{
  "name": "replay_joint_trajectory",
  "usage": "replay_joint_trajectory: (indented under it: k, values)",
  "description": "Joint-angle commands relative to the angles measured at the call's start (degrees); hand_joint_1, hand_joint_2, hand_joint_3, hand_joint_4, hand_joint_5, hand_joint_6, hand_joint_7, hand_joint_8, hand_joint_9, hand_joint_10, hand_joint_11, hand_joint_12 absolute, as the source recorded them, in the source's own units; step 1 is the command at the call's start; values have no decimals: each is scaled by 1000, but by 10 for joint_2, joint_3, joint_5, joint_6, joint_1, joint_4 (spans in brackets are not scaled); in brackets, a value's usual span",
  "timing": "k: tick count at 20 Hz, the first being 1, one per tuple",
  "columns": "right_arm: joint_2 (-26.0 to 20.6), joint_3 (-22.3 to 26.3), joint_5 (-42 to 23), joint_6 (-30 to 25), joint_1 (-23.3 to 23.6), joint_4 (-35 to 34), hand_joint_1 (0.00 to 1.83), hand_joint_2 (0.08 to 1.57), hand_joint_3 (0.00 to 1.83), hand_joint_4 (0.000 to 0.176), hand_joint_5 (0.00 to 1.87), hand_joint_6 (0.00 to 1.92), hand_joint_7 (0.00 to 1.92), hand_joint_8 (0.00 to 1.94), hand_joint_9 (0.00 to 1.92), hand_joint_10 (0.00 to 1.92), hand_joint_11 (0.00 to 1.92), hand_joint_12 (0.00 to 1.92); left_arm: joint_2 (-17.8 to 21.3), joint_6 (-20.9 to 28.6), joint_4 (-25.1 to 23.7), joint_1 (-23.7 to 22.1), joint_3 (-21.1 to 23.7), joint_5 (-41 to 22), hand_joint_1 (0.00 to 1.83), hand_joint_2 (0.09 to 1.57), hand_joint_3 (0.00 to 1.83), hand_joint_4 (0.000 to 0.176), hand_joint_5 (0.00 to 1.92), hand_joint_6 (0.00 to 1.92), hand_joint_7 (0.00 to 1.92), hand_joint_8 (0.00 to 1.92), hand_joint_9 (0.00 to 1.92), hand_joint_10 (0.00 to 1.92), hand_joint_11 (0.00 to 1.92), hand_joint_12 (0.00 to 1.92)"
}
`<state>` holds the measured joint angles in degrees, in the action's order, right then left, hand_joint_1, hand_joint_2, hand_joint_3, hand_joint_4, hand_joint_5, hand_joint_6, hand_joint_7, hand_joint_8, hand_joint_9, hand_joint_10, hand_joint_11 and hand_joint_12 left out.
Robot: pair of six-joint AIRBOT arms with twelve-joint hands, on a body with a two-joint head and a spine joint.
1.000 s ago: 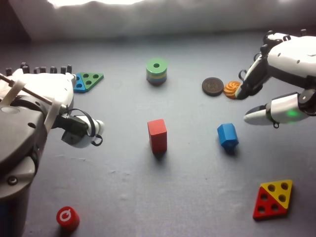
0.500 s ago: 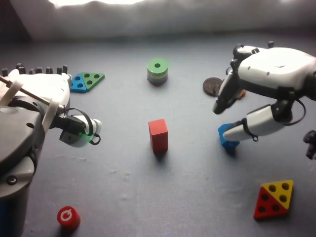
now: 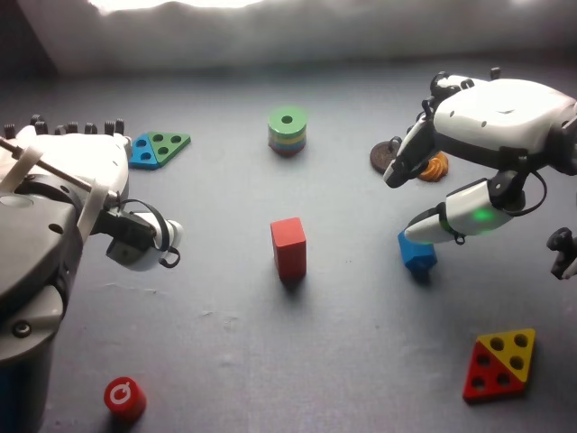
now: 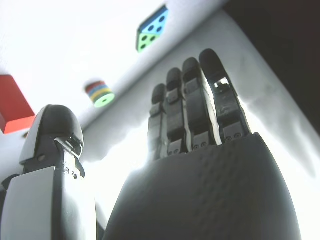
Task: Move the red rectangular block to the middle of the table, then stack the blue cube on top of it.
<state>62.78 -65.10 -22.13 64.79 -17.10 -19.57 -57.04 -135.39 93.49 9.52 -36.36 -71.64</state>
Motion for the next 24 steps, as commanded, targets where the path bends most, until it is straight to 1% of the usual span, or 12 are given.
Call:
replay_joint_trajectory:
  k: [1, 2, 4, 7, 8, 10, 12, 16, 17, 18, 20, 24]
  values:
    - [-6, -2, -66, 1, -3, -3, 889, 927, 3, 0, 885, 0, 896, 0, 694, 71, 0, 1459, 4, -3, -48, -7, 2, -29, 448, 1209, 2, 0, 169, 4, 280, 2, 260, 4, 0, 834]
    - [-5, -3, -67, 2, -7, -4, 884, 932, 5, 0, 886, 1, 895, 0, 695, 71, 0, 1463, 3, -3, -47, -7, 2, -29, 444, 1219, 5, 0, 141, 2, 248, 1, 231, 2, 0, 763]
    - [-2, -6, -67, 4, -12, -5, 884, 940, 8, 0, 873, 1, 889, 0, 684, 68, 0, 1492, 3, -3, -47, -7, 2, -29, 488, 1205, 0, 0, 145, 5, 249, 3, 234, 5, 0, 752]
    - [1, -7, -69, 6, -22, -7, 905, 930, 2, 0, 874, 3, 884, 2, 682, 69, 0, 1498, 2, -3, -46, -7, 2, -29, 492, 1210, 0, 0, 119, 1, 230, 2, 211, 1, 0, 683]
    - [2, -8, -73, 6, -25, -8, 908, 935, 3, 0, 884, 6, 884, 1, 677, 68, 0, 1484, 2, -3, -46, -7, 2, -29, 488, 1213, 1, 0, 124, 3, 237, 4, 219, 4, 0, 730]
    - [5, -10, -73, 8, -31, -14, 918, 939, 5, 0, 887, 6, 887, 2, 680, 69, 0, 1472, 2, -3, -46, -7, 1, -29, 464, 1216, 1, 0, 124, 5, 242, 5, 221, 5, 0, 741]
    - [7, -10, -73, 11, -35, -14, 924, 939, 4, 0, 891, 7, 890, 3, 682, 70, 0, 1462, 2, -3, -46, -7, 0, -29, 466, 1209, 0, 0, 142, 9, 259, 7, 245, 13, 0, 817]
    - [11, -11, -78, 14, -45, -14, 930, 941, 4, 0, 896, 7, 890, 2, 686, 72, 0, 1476, 2, -3, -46, -7, -2, -29, 473, 1221, 3, 0, 139, 4, 262, 2, 240, 7, 0, 770]
    - [12, -11, -79, 15, -46, -14, 926, 947, 7, 0, 888, 3, 871, 0, 672, 66, 0, 1477, 2, -3, -46, -7, -2, -29, 466, 1211, 0, 0, 142, 3, 269, 3, 261, 12, 0, 848]
    - [12, -11, -81, 16, -47, -14, 926, 947, 7, 0, 888, 3, 871, 0, 672, 66, 0, 1477, 2, -3, -46, -7, -3, -29, 466, 1211, 0, 0, 142, 3, 269, 3, 261, 12, 0, 848]
    - [14, -11, -81, 18, -50, -14, 930, 948, 6, 0, 890, 3, 867, 3, 671, 66, 0, 1473, 2, -3, -46, -7, -3, -29, 493, 1209, 0, 0, 126, 1, 256, 1, 246, 3, 0, 755]
    - [17, -12, -87, 21, -51, -14, 947, 943, 2, 0, 891, 3, 871, 5, 672, 66, 0, 1468, 2, -3, -46, -9, -3, -29, 467, 1217, 4, 0, 125, 1, 261, 3, 251, 5, 0, 764]
